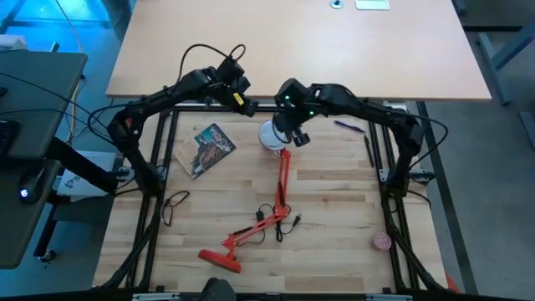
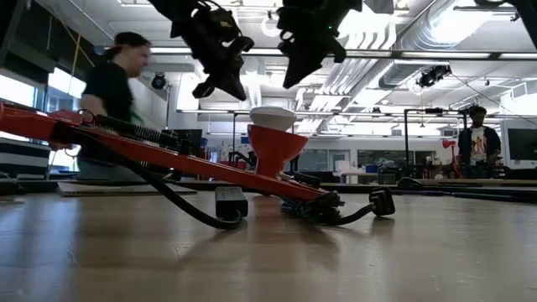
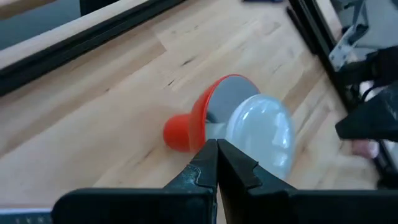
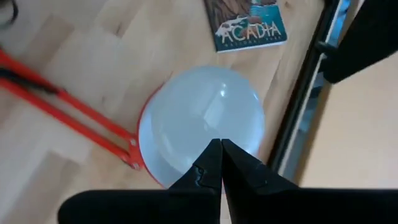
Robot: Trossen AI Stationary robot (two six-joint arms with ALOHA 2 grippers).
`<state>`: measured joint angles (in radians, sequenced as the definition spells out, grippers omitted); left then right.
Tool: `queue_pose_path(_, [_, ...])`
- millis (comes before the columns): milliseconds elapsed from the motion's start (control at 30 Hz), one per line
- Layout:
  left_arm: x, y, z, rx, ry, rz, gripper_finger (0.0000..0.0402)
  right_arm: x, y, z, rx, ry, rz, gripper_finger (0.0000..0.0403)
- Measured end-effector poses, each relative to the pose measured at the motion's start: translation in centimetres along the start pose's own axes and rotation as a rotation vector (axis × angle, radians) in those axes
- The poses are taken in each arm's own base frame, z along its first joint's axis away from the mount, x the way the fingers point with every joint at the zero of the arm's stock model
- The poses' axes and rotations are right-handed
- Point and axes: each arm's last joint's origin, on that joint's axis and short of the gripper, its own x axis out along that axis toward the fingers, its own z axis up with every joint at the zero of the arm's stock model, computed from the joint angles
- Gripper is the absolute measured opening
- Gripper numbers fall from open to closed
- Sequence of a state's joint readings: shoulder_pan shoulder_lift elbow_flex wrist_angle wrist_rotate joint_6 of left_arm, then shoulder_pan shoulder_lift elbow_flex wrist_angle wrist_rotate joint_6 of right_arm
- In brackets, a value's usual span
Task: Screw lightbulb
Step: Remove the lightbulb from the red lamp
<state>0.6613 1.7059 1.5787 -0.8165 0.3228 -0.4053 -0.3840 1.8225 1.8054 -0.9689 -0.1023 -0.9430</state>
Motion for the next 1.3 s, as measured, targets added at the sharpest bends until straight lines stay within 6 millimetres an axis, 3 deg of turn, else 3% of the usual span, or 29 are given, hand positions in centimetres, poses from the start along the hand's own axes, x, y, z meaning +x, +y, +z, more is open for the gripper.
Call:
queue_pose_path(167, [1.1,0.5,0.1,0.093,0.027,0.015,0.0,1.9,-0.7,0.7,0.189,-0.009,0.029,0.0])
queue_pose_path(267, [1.8,0.9,0.1,0.103,0.03,0.062,0.0,2.8,-1.7,0.8,0.412,0.015,0.01,0.0])
queue_pose_path(367, [1.9,0.8,0.2,0.135,0.017,0.094,0.0,2.2,-2.8,0.5,0.696,0.024,-0.017,0.0])
queue_pose_path(500, [1.7,1.2,0.3,0.189,-0.004,0.162,0.0,0.2,-3.5,0.6,0.952,-0.015,0.053,0.0])
queue_pose_path(567, [1.5,1.6,0.6,0.212,-0.01,0.167,0.0,-0.8,-3.4,1.1,0.855,-0.058,0.128,0.0])
queue_pose_path(700, [1.2,2.5,0.9,0.228,0.002,0.095,0.0,-2.5,-2.3,2.3,0.184,-0.026,0.122,0.0])
queue_pose_path(767, [1.0,2.7,1.0,0.227,0.014,0.045,0.0,-2.7,-2.1,2.8,-0.027,0.009,0.064,0.0])
queue_pose_path(1000, [1.1,2.5,0.3,0.233,0.081,-0.004,0.0,-1.8,-2.7,3.3,-0.157,-0.045,0.006,0.0])
queue_pose_path(1300, [1.3,2.1,0.1,0.235,0.09,-0.011,0.0,0.8,-1.9,2.8,-0.108,0.009,0.153,0.0])
